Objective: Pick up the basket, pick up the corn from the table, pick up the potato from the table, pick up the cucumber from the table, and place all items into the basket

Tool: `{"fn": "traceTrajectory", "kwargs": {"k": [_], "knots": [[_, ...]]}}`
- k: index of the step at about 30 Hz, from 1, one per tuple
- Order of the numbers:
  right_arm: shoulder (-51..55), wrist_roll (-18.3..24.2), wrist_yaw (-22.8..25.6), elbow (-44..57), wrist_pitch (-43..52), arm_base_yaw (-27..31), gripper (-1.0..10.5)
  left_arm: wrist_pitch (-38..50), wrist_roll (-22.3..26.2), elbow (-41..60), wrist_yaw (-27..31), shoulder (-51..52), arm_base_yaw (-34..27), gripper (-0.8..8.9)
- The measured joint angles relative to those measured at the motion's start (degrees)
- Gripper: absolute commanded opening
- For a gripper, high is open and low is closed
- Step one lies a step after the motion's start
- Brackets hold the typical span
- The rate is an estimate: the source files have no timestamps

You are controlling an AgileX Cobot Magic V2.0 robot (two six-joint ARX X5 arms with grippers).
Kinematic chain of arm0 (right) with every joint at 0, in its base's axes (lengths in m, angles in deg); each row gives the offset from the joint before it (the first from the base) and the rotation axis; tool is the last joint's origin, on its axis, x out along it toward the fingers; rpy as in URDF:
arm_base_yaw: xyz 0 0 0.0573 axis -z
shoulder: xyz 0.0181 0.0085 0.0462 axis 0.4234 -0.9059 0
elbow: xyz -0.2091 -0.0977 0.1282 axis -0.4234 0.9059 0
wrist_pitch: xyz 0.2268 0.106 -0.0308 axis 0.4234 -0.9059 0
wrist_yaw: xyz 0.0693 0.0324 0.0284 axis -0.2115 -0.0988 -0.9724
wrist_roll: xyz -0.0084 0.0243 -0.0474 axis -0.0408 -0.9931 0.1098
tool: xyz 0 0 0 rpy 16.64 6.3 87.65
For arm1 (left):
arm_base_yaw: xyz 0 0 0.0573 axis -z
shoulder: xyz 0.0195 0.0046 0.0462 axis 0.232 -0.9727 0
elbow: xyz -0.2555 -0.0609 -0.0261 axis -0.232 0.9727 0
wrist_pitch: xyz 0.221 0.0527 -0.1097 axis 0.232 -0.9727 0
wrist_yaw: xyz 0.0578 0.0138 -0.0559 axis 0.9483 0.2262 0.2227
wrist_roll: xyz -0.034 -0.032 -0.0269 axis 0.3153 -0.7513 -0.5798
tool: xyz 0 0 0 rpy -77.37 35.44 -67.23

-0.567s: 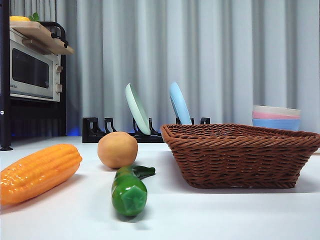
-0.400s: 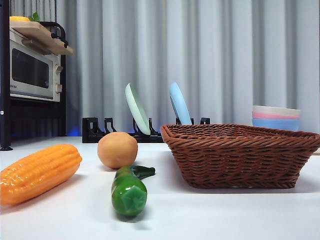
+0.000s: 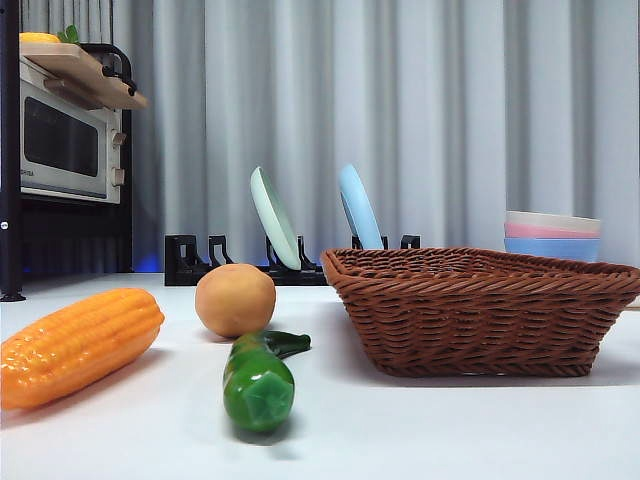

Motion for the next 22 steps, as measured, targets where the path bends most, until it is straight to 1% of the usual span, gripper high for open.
{"fn": "traceTrajectory", "kwargs": {"k": [5,6,8,10,11,14,15,17,22], "knots": [[-11.13,5.75,-0.11,-9.31,-8.04,0.00,-0.2,-6.62,6.32,-7.15,-2.45,-10.19,0.00,-0.06],[-13.31,7.04,-0.74,-11.08,-9.94,0.00,-0.2,-8.24,7.54,-8.76,-2.67,-12.41,0.00,-0.05],[-17.09,9.51,-3.04,-14.05,-13.16,0.00,-0.2,-10.95,9.57,-11.67,-2.73,-16.33,0.00,-0.04],[-20.59,12.09,-6.25,-16.39,-15.72,0.00,0.2,-12.72,11.41,-14.23,-3.41,-20.50,0.00,0.09],[-21.81,12.87,-7.15,-17.03,-16.09,0.00,0.6,-13.25,12.07,-15.06,-4.13,-22.05,0.00,0.32],[-24.57,14.34,-7.50,-18.08,-16.13,-0.04,2.5,-13.70,13.18,-16.79,-8.22,-25.77,0.00,2.54],[-25.05,14.56,-7.50,-18.10,-16.13,-0.04,3.1,-13.62,13.29,-17.11,-9.62,-26.58,0.00,2.95],[-25.57,14.80,-7.50,-18.10,-15.87,-0.04,3.5,-13.55,13.29,-17.42,-11.04,-27.58,0.00,2.95],[-27.61,14.86,-7.50,-18.23,-10.78,-0.04,3.5,-13.40,13.27,-17.42,-11.52,-28.39,0.09,2.93]]}}
